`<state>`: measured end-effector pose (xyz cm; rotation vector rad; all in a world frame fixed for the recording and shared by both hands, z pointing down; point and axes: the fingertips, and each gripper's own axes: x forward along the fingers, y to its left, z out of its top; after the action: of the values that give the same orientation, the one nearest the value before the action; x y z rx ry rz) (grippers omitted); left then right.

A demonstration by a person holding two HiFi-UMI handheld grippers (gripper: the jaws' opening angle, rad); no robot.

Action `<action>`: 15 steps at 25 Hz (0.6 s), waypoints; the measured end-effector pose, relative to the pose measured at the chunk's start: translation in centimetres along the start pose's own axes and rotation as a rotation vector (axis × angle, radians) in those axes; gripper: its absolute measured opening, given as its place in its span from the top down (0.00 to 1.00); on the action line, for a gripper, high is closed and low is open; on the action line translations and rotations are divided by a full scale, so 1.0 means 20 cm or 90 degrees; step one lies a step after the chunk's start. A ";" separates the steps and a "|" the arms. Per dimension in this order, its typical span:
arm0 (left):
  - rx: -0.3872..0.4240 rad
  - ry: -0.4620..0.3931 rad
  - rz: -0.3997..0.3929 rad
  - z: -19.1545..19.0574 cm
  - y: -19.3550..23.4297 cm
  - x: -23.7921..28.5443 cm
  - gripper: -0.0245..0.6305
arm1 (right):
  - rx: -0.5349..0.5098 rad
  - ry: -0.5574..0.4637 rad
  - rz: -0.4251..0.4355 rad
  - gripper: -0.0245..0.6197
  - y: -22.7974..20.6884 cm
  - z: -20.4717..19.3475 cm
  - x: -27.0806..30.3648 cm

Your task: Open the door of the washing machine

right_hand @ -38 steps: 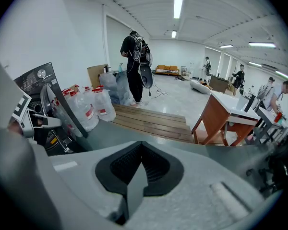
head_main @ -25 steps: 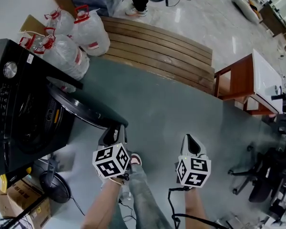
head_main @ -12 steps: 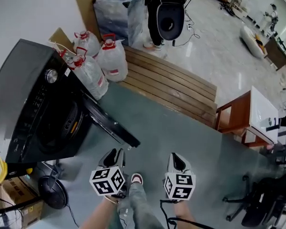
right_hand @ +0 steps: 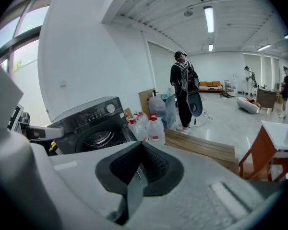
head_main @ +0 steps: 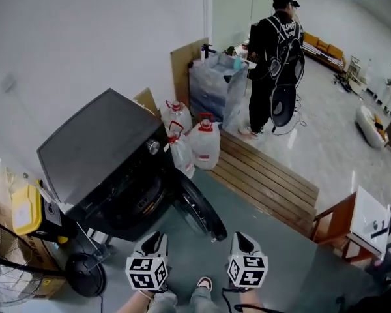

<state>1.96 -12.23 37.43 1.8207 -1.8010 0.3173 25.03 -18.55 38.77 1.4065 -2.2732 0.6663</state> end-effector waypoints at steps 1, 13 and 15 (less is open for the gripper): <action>0.007 -0.014 0.015 0.04 0.05 -0.07 0.86 | -0.010 -0.011 0.007 0.95 0.06 0.06 -0.01; 0.020 -0.153 0.093 0.46 0.42 -0.54 0.94 | -0.068 -0.086 0.064 0.95 0.57 0.48 -0.14; 0.015 -0.171 0.103 0.51 0.47 -0.59 0.94 | -0.081 -0.089 0.066 0.95 0.61 0.51 -0.16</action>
<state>-10.12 -7.26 24.91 1.8062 -2.1425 0.1595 14.67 -17.48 26.33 1.3200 -2.4645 0.4579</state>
